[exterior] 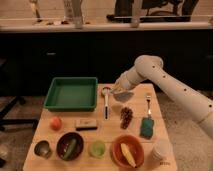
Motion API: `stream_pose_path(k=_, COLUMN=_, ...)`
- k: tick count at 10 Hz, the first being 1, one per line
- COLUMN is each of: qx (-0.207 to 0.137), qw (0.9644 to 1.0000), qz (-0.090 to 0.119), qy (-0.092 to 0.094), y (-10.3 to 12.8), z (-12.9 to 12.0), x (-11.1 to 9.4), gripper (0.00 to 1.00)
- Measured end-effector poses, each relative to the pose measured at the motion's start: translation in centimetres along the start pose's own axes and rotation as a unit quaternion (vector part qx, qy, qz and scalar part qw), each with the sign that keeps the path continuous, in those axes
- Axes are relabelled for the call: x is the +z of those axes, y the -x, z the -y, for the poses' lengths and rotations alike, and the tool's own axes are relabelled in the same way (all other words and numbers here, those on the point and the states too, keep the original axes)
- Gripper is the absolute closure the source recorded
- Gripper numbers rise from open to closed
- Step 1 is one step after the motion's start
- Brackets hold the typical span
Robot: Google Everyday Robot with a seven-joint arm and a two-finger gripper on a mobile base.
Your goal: Place towel in tray
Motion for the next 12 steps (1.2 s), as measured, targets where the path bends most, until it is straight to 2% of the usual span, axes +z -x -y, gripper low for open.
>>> stream_pose_path(k=3, qx=-0.036, qw=0.9992, qz=0.014, qy=0.011, y=3.2, z=1.9, x=2.2, gripper=1.0)
stream_pose_path(k=4, qx=-0.054, qw=0.9982, qz=0.021, qy=0.017, y=5.2, z=3.0, x=3.4, gripper=1.0)
stream_pose_path(k=6, qx=-0.08, qw=0.996, qz=0.031, qy=0.023, y=7.3, z=4.3, x=4.6, gripper=1.0)
stream_pose_path(k=9, qx=-0.119, qw=0.9917, qz=0.042, qy=0.024, y=9.5, z=5.7, x=5.0, gripper=1.0)
stream_pose_path(k=12, qx=-0.162, qw=0.9851, qz=0.055, qy=0.022, y=12.3, z=7.3, x=5.0, gripper=1.0)
